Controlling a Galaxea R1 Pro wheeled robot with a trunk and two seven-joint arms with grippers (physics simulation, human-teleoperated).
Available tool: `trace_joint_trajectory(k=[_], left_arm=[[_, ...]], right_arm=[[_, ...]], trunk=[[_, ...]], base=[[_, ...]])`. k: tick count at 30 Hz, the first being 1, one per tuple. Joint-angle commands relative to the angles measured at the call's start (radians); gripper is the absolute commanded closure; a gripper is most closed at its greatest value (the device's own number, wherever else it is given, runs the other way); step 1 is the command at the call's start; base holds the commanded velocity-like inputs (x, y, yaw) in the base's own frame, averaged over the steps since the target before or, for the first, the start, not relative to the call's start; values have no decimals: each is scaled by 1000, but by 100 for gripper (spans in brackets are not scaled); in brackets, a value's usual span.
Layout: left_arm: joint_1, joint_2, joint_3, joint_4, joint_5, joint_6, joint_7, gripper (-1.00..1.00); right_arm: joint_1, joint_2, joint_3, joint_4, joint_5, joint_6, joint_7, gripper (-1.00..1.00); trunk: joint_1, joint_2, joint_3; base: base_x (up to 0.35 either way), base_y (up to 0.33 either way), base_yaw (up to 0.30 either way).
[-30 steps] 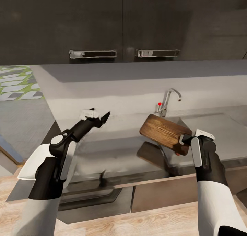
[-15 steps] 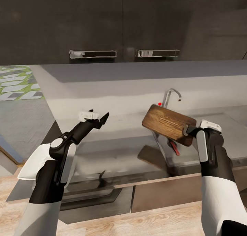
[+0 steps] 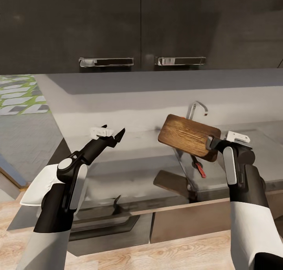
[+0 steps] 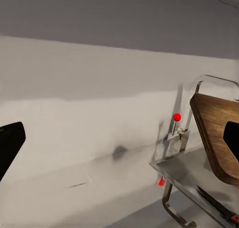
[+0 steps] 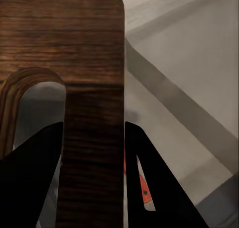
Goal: In the kitchen, take the Vidalia onion out of the sink, dice it on the chopping board with the paring knife, put the diced onion into the bowl on the countertop, then place both the paring knife and the chopping board into the sink.
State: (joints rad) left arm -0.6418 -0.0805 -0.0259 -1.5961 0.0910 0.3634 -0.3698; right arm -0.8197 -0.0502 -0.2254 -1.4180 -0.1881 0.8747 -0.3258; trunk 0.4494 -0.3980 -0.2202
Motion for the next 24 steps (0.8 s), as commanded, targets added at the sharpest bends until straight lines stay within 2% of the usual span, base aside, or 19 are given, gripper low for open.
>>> trace_joint_trajectory(k=[1,15,24], left_arm=[[-1,-1,1,-1,9,9,-1,-100],[-1,-1,1,-1,10,9,-1,-100],[-1,-1,1,-1,10,9,-1,-100]], right_arm=[[-1,0,0,-1,-11,3,-9,100],[-1,0,-2,1,-11,4,-18,100],[-1,6,-4,9,-16,4,-101,100]], trunk=[[1,-2,-2],[1,-2,-2],[1,-2,-2]], base=[[0,0,0],[0,0,-30],[0,0,-2]])
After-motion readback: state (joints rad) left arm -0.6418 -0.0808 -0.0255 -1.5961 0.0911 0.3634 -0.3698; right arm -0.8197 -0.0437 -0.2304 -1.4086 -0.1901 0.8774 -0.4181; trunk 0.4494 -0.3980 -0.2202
